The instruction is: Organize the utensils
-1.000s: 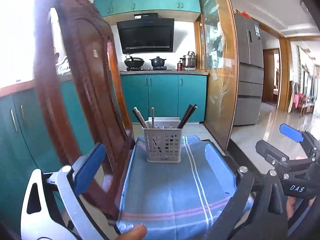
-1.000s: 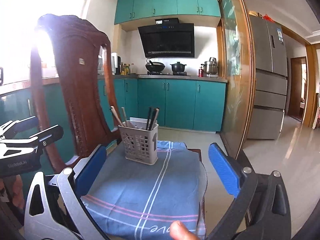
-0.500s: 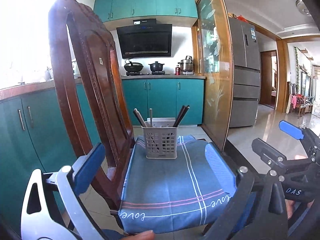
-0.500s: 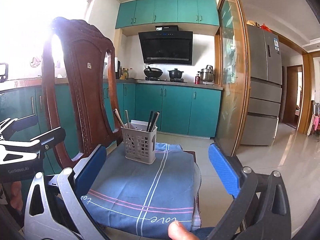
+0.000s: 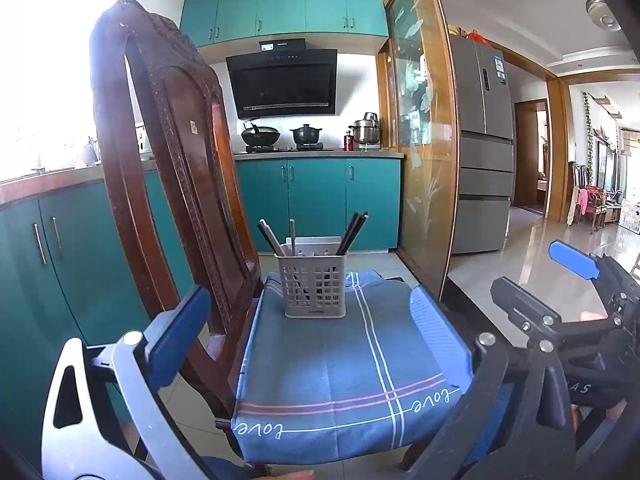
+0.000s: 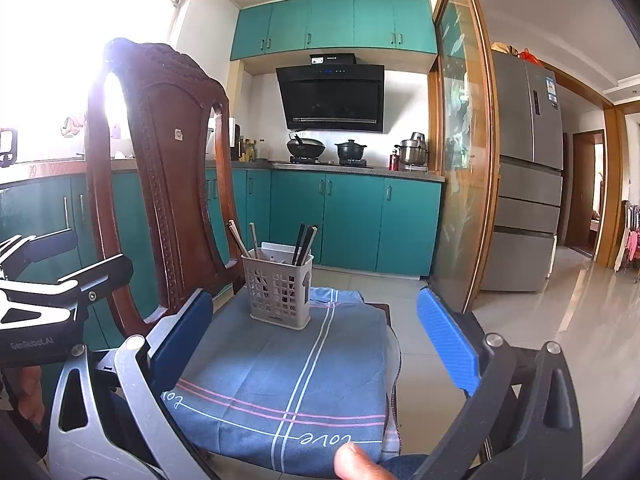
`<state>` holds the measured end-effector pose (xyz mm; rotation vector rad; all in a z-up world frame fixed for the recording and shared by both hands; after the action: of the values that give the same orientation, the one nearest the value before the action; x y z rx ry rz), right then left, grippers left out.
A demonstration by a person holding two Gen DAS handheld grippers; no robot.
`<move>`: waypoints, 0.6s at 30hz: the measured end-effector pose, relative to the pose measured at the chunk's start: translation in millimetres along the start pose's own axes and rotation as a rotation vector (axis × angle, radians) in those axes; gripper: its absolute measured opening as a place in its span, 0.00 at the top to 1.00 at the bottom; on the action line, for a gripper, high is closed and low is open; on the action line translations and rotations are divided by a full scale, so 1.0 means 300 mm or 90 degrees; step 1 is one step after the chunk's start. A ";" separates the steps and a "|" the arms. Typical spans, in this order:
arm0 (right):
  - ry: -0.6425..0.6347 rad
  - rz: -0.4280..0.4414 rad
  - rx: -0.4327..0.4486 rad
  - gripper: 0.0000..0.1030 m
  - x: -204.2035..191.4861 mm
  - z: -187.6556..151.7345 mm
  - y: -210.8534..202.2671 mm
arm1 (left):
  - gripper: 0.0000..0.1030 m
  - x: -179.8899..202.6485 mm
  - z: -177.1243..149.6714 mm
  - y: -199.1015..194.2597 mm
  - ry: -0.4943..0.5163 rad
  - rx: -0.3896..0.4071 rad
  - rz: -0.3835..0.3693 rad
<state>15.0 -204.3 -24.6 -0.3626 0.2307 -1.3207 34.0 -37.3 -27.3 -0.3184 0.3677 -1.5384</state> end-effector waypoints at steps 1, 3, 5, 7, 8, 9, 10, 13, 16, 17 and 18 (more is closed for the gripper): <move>0.001 -0.001 0.000 0.03 0.002 -0.002 -0.002 | 0.03 0.004 0.000 -0.001 0.000 0.000 -0.001; 0.004 -0.002 0.001 0.03 0.009 -0.002 -0.004 | 0.03 0.007 0.001 0.000 -0.001 -0.001 -0.005; 0.006 -0.003 0.002 0.03 0.015 -0.002 -0.004 | 0.03 0.007 0.003 -0.001 0.000 0.000 -0.003; 0.007 -0.005 0.002 0.03 0.019 -0.002 -0.005 | 0.03 0.005 0.004 0.001 -0.001 -0.001 -0.001; 0.007 -0.005 0.002 0.03 0.021 -0.002 -0.006 | 0.03 0.002 0.004 0.002 -0.002 -0.001 0.000; 0.007 -0.005 0.002 0.03 0.022 -0.002 -0.007 | 0.03 0.001 0.004 0.002 -0.002 -0.001 0.000; 0.007 -0.005 0.002 0.03 0.022 -0.002 -0.007 | 0.03 0.001 0.004 0.002 -0.003 -0.001 0.001; 0.006 -0.005 0.002 0.03 0.022 -0.002 -0.008 | 0.03 0.000 0.005 0.002 -0.003 -0.001 0.001; 0.006 -0.007 0.003 0.03 0.021 0.000 -0.008 | 0.03 0.001 0.005 0.001 -0.002 0.000 -0.001; 0.005 -0.007 0.004 0.03 0.022 0.002 -0.008 | 0.03 0.001 0.005 0.001 -0.002 0.000 0.000; 0.005 -0.007 0.004 0.03 0.024 0.001 -0.008 | 0.03 -0.002 0.007 0.002 -0.003 0.000 -0.001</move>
<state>14.6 -211.7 -22.9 -0.3543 0.2316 -1.3334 35.5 -36.7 -25.6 -0.3234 0.3638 -1.5393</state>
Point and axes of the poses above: each gripper's, at about its wrist camera, not at the fingertips, and y roughly the way its jaws point, x to its right, z to its top, the point moved 9 cm from there along y, roughly the way its jaws point, and after that the axes turned 11 degrees about -x, right-handed, at the moved point
